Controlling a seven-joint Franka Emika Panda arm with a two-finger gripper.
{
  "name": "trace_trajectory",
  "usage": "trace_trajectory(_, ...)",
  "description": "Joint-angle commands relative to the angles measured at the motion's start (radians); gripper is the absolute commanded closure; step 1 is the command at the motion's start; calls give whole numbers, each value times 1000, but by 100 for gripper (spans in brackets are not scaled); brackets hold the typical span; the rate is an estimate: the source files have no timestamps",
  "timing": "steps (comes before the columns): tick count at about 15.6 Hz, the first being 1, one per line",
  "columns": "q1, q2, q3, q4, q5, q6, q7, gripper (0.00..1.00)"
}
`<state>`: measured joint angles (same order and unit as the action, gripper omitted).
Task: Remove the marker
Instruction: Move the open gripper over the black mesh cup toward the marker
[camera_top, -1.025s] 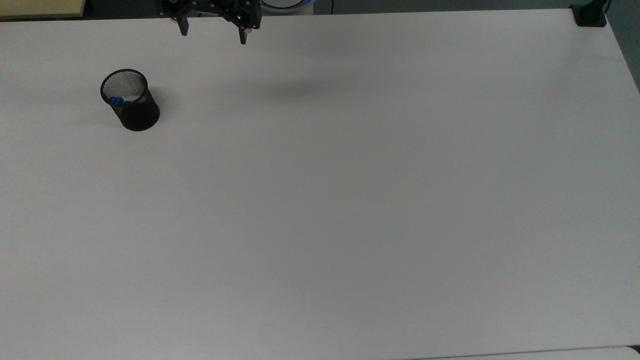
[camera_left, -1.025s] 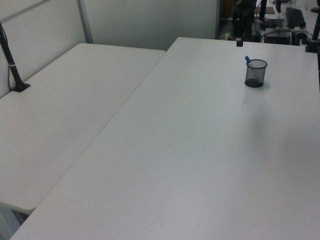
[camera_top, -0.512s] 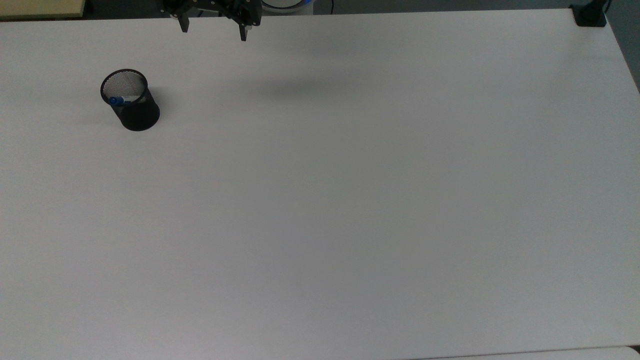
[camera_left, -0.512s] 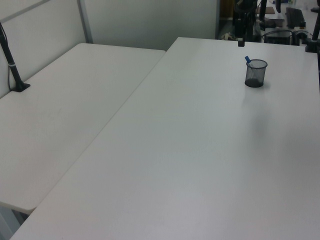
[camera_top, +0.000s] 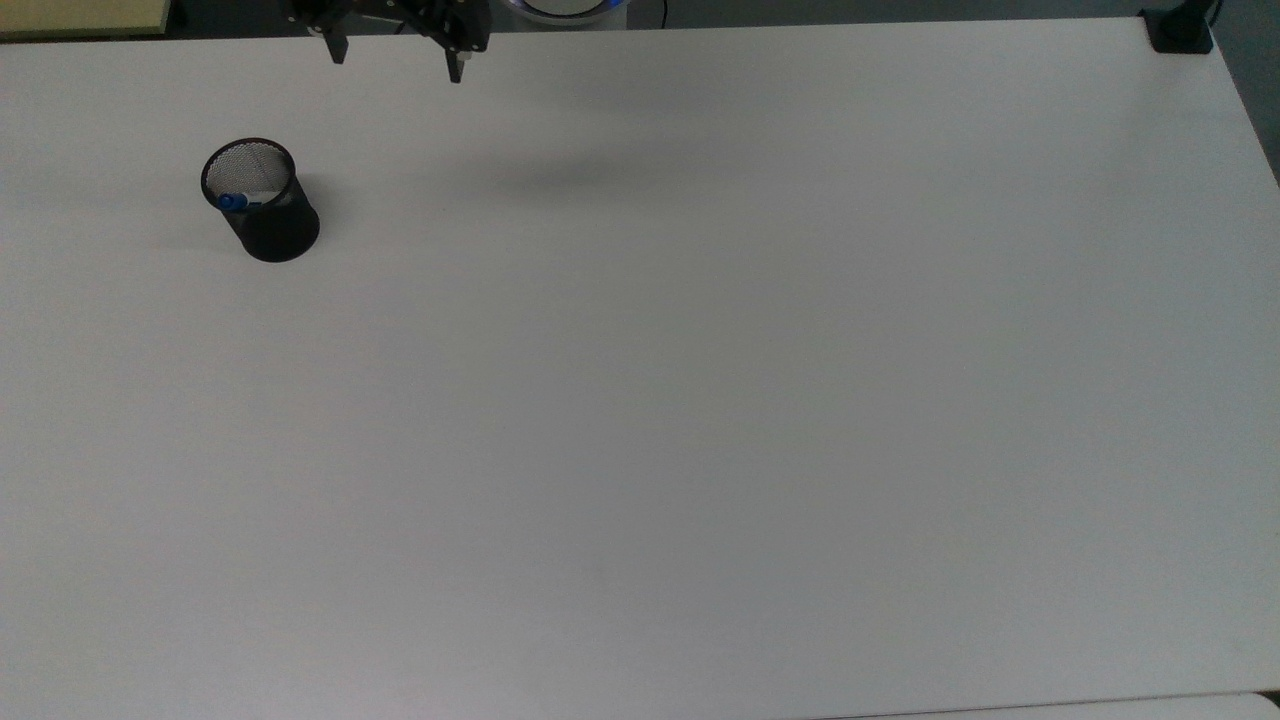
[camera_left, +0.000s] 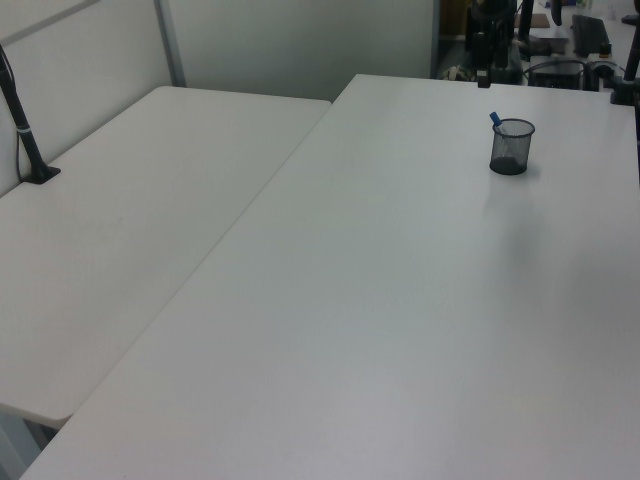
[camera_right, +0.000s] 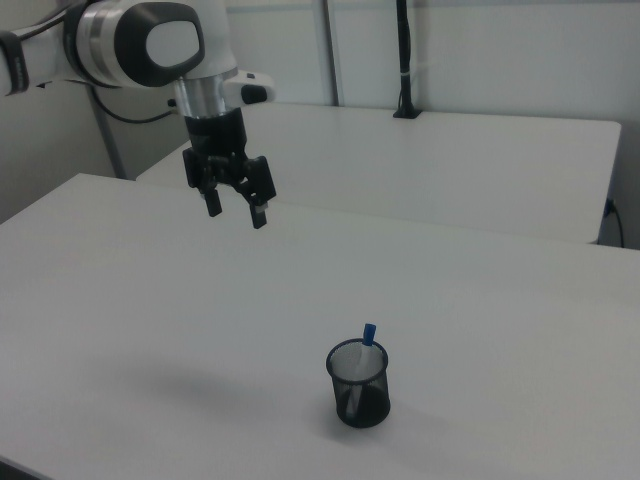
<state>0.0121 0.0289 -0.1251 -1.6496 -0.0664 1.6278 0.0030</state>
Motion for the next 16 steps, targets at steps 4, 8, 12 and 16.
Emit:
trace_trajectory(4,-26,16,-102,-64,28,101,-164,3)
trace_trajectory(8,-35,35,-169,-114,25,156,-265,9)
trace_trajectory(12,-40,94,-225,-114,17,263,-281,10)
trace_trajectory(16,-61,143,-228,-114,11,323,-320,17)
